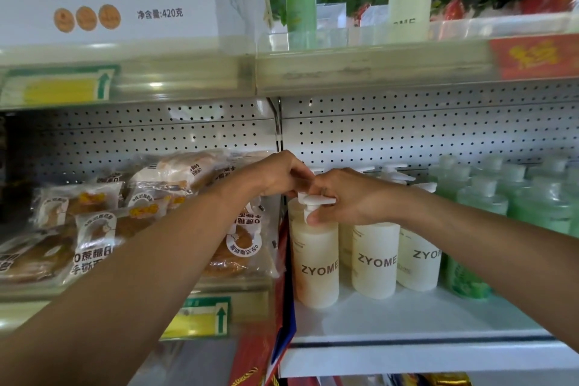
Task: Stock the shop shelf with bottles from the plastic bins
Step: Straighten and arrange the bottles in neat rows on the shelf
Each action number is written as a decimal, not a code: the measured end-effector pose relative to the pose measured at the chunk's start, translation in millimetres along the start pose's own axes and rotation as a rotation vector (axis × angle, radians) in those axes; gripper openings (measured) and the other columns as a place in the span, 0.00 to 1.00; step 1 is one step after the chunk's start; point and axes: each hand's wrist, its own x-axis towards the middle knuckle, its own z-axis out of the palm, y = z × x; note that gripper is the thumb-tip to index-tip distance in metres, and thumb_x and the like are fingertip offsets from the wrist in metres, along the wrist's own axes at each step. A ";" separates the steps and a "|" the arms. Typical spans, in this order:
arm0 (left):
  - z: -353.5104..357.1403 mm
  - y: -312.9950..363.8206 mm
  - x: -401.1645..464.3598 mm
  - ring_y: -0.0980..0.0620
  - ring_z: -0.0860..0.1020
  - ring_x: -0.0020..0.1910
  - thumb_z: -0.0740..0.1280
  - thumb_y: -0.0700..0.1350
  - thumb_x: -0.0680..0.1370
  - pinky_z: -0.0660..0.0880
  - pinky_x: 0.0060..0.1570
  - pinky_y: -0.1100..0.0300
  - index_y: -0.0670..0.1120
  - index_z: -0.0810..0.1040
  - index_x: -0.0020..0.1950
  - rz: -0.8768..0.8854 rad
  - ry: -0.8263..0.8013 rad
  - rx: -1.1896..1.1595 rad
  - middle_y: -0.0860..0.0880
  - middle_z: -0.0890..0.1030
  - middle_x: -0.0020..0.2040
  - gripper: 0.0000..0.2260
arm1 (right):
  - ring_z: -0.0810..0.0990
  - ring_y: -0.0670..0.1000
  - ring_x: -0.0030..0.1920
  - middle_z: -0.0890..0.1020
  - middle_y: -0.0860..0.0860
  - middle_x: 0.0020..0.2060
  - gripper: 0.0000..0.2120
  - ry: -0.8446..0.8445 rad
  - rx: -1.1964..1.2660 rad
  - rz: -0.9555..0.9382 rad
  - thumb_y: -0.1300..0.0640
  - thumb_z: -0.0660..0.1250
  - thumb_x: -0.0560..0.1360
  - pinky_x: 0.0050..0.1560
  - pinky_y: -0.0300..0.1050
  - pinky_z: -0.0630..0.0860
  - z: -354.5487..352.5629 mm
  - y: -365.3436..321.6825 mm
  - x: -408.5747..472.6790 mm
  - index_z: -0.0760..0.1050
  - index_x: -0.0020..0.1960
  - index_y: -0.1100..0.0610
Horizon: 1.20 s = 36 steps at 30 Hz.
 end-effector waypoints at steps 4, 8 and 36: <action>-11.4 -3.5 -0.5 0.57 0.81 0.49 0.64 0.43 0.80 0.77 0.47 0.65 0.46 0.78 0.64 -0.004 0.177 -0.052 0.50 0.81 0.58 0.12 | 0.77 0.44 0.45 0.78 0.43 0.44 0.09 0.122 0.096 0.011 0.47 0.61 0.80 0.42 0.38 0.72 -24.5 10.2 -1.3 0.77 0.48 0.49; -19.7 -6.9 13.7 0.51 0.78 0.58 0.64 0.43 0.80 0.73 0.57 0.60 0.47 0.77 0.65 -0.011 0.301 0.031 0.48 0.79 0.63 0.13 | 0.78 0.47 0.46 0.80 0.46 0.49 0.11 0.154 0.060 0.056 0.56 0.58 0.81 0.41 0.38 0.73 -30.8 23.2 4.5 0.79 0.50 0.53; -17.6 6.0 35.3 0.52 0.74 0.65 0.65 0.49 0.80 0.69 0.64 0.57 0.51 0.75 0.68 0.011 0.121 0.173 0.49 0.75 0.68 0.16 | 0.76 0.50 0.58 0.79 0.47 0.59 0.13 0.150 -0.069 0.044 0.54 0.58 0.81 0.60 0.50 0.73 -10.9 32.2 1.9 0.75 0.62 0.48</action>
